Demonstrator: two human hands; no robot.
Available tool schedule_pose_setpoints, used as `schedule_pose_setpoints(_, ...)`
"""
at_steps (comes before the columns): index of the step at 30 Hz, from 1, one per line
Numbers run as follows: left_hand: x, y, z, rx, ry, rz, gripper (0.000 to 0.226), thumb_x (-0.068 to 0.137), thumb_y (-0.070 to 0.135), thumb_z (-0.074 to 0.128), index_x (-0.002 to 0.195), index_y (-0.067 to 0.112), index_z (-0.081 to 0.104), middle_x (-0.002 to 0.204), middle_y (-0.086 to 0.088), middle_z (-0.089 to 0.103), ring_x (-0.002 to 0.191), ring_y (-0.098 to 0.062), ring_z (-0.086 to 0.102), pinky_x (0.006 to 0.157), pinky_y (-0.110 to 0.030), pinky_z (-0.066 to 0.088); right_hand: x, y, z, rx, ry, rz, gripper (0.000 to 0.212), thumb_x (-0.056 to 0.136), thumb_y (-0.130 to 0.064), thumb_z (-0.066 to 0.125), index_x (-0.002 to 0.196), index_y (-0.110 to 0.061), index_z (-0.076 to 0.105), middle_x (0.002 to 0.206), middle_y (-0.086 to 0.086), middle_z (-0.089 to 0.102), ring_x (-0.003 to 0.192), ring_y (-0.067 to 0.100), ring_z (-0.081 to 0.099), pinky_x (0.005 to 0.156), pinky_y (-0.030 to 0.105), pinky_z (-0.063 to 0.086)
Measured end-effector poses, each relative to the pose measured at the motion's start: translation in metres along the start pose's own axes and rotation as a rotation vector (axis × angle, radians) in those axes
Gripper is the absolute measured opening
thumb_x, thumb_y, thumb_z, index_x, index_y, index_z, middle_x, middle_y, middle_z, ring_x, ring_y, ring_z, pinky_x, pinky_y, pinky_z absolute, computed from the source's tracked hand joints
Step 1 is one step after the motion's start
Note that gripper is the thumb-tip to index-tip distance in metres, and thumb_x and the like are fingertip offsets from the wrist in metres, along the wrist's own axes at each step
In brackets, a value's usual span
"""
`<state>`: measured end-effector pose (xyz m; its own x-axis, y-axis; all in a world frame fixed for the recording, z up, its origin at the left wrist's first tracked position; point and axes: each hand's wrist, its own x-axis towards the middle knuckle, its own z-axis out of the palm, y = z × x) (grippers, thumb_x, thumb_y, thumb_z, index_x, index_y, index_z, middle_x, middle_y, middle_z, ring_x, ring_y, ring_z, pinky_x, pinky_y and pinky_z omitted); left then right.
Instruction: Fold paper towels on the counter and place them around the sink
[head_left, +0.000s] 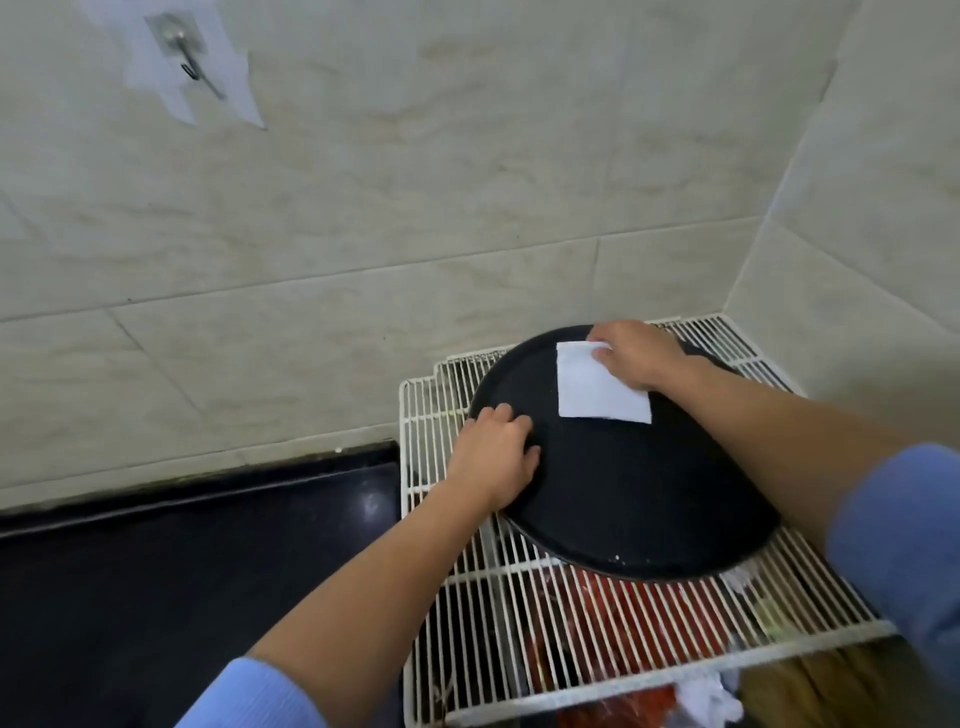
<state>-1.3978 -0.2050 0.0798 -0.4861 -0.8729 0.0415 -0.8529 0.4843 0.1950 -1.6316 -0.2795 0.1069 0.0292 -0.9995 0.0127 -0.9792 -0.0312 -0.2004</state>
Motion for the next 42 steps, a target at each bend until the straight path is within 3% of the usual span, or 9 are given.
schedule_pose_setpoints(6, 0.001, -0.003, 0.015, 0.002, 0.11, 0.003, 0.03, 0.092, 0.036, 0.049, 0.11, 0.015, 0.06, 0.112, -0.007, 0.051, 0.103, -0.027, 0.047, 0.088, -0.04, 0.04, 0.032, 0.014, 0.019, -0.048, 0.016, -0.021, 0.027, 0.098, -0.027, 0.045, 0.12, -0.021, 0.06, 0.121, 0.01, 0.06, 0.108, 0.032, 0.055, 0.088, 0.041, 0.045)
schedule_pose_setpoints(11, 0.002, -0.006, 0.023, 0.001, 0.202, 0.033, 0.024, 0.086, 0.033, 0.055, 0.097, 0.012, 0.062, 0.1, -0.008, 0.054, 0.092, -0.029, 0.05, 0.079, -0.042, 0.045, 0.032, 0.015, 0.035, -0.284, 0.196, -0.001, 0.03, 0.095, -0.031, 0.05, 0.123, -0.022, 0.057, 0.123, 0.007, 0.054, 0.114, 0.029, 0.043, 0.09, 0.042, 0.035)
schedule_pose_setpoints(14, 0.003, -0.007, 0.028, -0.002, 0.224, 0.026, 0.024, 0.084, 0.034, 0.053, 0.093, 0.013, 0.06, 0.096, -0.008, 0.054, 0.088, -0.029, 0.05, 0.075, -0.041, 0.046, 0.026, 0.01, 0.047, -0.193, 0.195, 0.015, 0.033, 0.095, -0.014, 0.047, 0.127, -0.018, 0.055, 0.123, 0.009, 0.05, 0.114, 0.03, 0.042, 0.086, 0.041, 0.04)
schedule_pose_setpoints(16, 0.002, -0.007, 0.027, -0.008, 0.21, 0.035, 0.025, 0.086, 0.034, 0.052, 0.096, 0.012, 0.059, 0.099, -0.008, 0.053, 0.091, -0.029, 0.049, 0.077, -0.042, 0.046, 0.025, 0.007, 0.048, -0.162, 0.135, 0.038, 0.04, 0.094, -0.008, 0.043, 0.132, -0.018, 0.052, 0.126, 0.01, 0.048, 0.116, 0.031, 0.041, 0.088, 0.04, 0.041)
schedule_pose_setpoints(20, -0.005, -0.007, 0.016, -0.057, 0.152, 0.037, 0.028, 0.091, 0.032, 0.052, 0.109, 0.011, 0.058, 0.11, -0.008, 0.05, 0.101, -0.028, 0.046, 0.09, -0.042, 0.042, 0.02, 0.0, 0.041, -0.154, 0.045, 0.056, 0.044, 0.096, -0.012, 0.039, 0.14, -0.015, 0.042, 0.134, 0.014, 0.042, 0.12, 0.035, 0.038, 0.096, 0.043, 0.04)
schedule_pose_setpoints(25, -0.04, -0.025, -0.009, -0.05, 0.259, -0.044, 0.027, 0.093, 0.032, 0.05, 0.111, 0.014, 0.058, 0.109, -0.003, 0.053, 0.1, -0.022, 0.049, 0.088, -0.037, 0.044, 0.004, -0.027, 0.025, -0.128, 0.165, 0.009, 0.04, 0.097, -0.023, 0.043, 0.135, -0.012, 0.045, 0.132, 0.017, 0.045, 0.12, 0.036, 0.04, 0.095, 0.045, 0.039)
schedule_pose_setpoints(32, -0.138, -0.095, -0.035, 0.034, 0.157, -0.401, 0.023, 0.092, 0.031, 0.049, 0.104, 0.015, 0.059, 0.105, -0.005, 0.059, 0.098, -0.029, 0.058, 0.076, -0.039, 0.047, -0.036, -0.15, 0.023, -0.003, 0.224, -0.317, 0.034, 0.096, -0.029, 0.047, 0.122, -0.011, 0.059, 0.12, 0.013, 0.057, 0.116, 0.033, 0.048, 0.09, 0.042, 0.042)
schedule_pose_setpoints(42, -0.383, -0.213, -0.07, 0.097, 0.115, -0.85, 0.021, 0.089, 0.033, 0.049, 0.101, 0.019, 0.06, 0.108, -0.004, 0.062, 0.101, -0.029, 0.058, 0.078, -0.036, 0.045, -0.119, -0.399, 0.076, 0.028, 0.024, -0.726, 0.032, 0.094, -0.04, 0.047, 0.113, -0.018, 0.061, 0.115, 0.009, 0.059, 0.107, 0.033, 0.056, 0.085, 0.043, 0.05)
